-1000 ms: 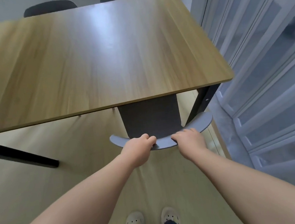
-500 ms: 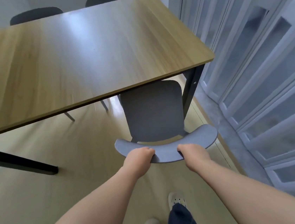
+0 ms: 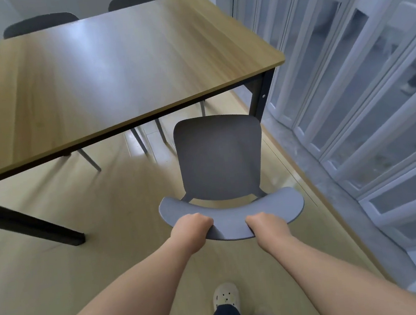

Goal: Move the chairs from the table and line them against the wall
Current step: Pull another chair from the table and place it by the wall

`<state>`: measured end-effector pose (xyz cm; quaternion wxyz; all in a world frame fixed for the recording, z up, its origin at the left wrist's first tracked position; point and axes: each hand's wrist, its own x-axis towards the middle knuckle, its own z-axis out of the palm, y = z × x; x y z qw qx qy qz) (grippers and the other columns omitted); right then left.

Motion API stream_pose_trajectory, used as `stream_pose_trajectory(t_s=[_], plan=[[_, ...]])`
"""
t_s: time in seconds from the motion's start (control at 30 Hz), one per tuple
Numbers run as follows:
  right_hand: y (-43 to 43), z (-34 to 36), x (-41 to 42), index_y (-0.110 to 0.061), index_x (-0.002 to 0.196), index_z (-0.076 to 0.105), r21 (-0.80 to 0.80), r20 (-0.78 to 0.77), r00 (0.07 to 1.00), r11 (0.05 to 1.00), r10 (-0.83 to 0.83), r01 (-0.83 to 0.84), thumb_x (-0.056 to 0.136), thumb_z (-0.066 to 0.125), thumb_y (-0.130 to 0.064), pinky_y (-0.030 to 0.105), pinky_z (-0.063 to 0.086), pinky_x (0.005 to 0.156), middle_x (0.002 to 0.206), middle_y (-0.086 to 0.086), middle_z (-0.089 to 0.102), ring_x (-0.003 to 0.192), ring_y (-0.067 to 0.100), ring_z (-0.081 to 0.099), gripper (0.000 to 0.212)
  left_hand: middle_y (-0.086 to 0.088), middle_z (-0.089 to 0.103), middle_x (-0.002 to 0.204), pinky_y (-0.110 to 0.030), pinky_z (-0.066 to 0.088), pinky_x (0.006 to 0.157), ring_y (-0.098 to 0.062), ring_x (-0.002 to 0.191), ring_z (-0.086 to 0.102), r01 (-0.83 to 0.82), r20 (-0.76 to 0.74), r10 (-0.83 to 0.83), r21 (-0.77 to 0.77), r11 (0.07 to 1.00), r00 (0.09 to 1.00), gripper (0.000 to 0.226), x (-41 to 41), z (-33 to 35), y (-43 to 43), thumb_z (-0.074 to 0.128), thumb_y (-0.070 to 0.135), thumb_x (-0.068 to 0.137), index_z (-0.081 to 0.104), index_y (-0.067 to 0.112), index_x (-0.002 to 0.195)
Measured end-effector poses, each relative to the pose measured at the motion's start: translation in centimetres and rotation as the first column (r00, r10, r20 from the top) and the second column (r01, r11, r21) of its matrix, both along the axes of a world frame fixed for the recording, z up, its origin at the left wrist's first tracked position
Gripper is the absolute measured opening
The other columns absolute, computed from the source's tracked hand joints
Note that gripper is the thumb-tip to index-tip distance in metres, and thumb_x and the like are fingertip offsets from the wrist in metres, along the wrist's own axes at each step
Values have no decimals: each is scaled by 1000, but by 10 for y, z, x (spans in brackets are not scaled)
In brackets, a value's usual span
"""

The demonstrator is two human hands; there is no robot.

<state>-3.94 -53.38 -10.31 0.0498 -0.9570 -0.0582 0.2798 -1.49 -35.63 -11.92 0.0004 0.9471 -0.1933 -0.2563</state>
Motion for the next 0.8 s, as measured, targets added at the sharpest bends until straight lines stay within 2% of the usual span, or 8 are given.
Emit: stream_pose_trajectory(t_s=[0.17, 0.23, 0.33, 0.4, 0.5, 0.63, 0.7, 0.8], plan=[[18, 3, -42, -12, 57, 17, -12, -7, 1000, 1000, -2, 1, 80, 45, 14, 26, 12, 45, 60, 3, 21, 54, 22, 26, 45, -2, 47, 85, -32, 33, 64, -25, 76, 44, 18, 30, -19, 47, 999, 999, 32, -39, -1, 15, 43, -9, 82, 59, 10, 102], [25, 4, -60, -12, 57, 18, -23, -26, 999, 999, 25, -25, 81, 45, 14, 25, 15, 45, 60, 3, 22, 51, 19, 24, 45, -2, 46, 80, -31, 33, 60, -26, 76, 44, 65, 18, -67, 99, 993, 998, 28, -56, 3, 19, 44, -11, 82, 52, 15, 89], [36, 5, -83, -13, 57, 19, -11, -42, 999, 1000, 15, -16, 81, 46, 15, 28, 26, 51, 61, 2, 23, 65, 24, 37, 46, 2, 29, 61, -26, 19, 45, -25, 74, 43, 153, 27, -160, 170, 974, 987, 35, -82, 10, 28, 47, -15, 81, 36, 16, 67], [45, 10, -99, -14, 57, 20, 12, -39, 999, 1000, 8, -8, 81, 45, 15, 29, 30, 55, 62, 1, 23, 72, 25, 39, 45, 3, 25, 59, -25, 14, 43, -25, 73, 42, 175, 32, -183, 171, 970, 983, 34, -98, 15, 37, 48, -16, 81, 39, 16, 72], [65, 20, -116, -13, 58, 21, 20, -32, 999, 1000, -5, 6, 83, 44, 15, 31, 34, 66, 63, 2, 26, 82, 27, 41, 44, -1, 37, 66, -25, 18, 45, -25, 76, 42, 108, 73, -116, 111, 988, 991, 30, -115, 20, 59, 46, -13, 81, 46, 16, 84], [91, 26, -125, -12, 58, 23, -1, -75, 993, 996, -92, 92, 86, 42, 13, 34, 39, 74, 71, 6, 40, 109, 33, 58, 42, -4, 68, 97, -25, 29, 73, -25, 97, 53, -27, 68, 33, -82, 996, 997, 32, -113, 25, 93, 42, -2, 80, 65, 12, 98], [109, 33, -123, -9, 67, 38, -25, -57, 988, 989, -146, 145, 88, 41, 11, 35, 42, 77, 79, 10, 49, 116, 31, 57, 29, 1, 68, 112, -29, 32, 88, -23, 111, 49, -41, 73, 49, -114, 993, 996, 37, -106, 31, 111, 39, 5, 85, 66, 18, 107], [142, 47, -108, -11, 96, 54, -100, -15, 973, 969, -230, 228, 89, 40, 10, 35, 47, 85, 117, 14, 62, 115, 31, 58, 26, 5, 49, 140, -40, 18, 117, -21, 143, 25, -10, 84, 17, -87, 996, 996, 43, -91, 40, 138, 37, 13, 94, 49, 21, 135]])
